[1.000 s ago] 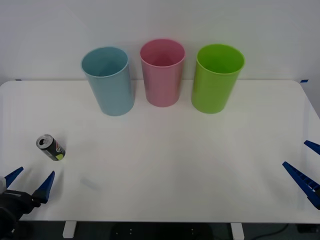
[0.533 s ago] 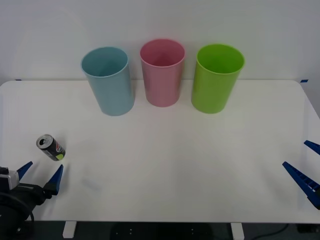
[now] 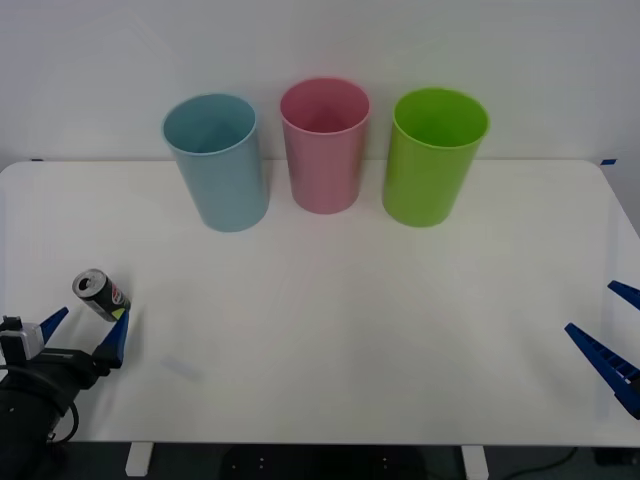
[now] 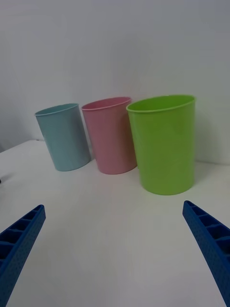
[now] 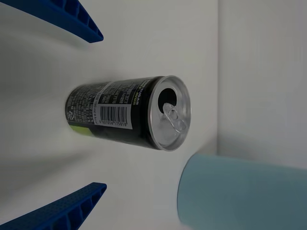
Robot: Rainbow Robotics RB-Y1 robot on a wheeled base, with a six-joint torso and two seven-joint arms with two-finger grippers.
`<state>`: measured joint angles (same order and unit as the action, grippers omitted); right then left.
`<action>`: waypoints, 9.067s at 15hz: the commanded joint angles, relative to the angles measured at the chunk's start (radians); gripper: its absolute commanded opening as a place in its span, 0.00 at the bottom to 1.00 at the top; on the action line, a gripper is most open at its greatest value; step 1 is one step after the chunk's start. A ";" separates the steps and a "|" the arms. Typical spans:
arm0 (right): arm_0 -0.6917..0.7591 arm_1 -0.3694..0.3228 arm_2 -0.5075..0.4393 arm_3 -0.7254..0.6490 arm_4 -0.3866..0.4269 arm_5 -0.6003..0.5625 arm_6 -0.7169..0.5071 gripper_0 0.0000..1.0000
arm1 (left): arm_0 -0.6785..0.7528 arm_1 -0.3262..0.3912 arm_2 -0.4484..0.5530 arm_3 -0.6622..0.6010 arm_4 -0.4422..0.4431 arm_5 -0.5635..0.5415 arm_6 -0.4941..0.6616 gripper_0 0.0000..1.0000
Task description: Grasp the object on the table and drop it into the matching bin: aluminum can to the light blue bin, PET bottle to the pink bin.
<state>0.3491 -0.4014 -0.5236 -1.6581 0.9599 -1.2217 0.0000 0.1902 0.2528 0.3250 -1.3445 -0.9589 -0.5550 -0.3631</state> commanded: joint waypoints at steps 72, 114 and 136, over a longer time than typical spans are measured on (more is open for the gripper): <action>0.000 0.000 0.000 0.000 0.000 0.000 0.000 1.00 | -0.753 0.000 -0.015 0.038 -0.653 -0.036 0.616 0.00; 0.000 0.000 0.000 0.000 0.000 0.000 0.000 1.00 | -0.626 0.132 0.051 -0.015 -0.362 -0.307 0.589 1.00; 0.000 0.000 0.000 0.000 0.000 0.000 0.000 1.00 | 0.052 0.302 0.282 -0.251 -0.150 -0.554 0.420 1.00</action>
<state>0.3491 -0.4014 -0.5236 -1.6581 0.9599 -1.2217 0.0000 0.2334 0.5565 0.6074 -1.5969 -1.1107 -1.1078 0.0775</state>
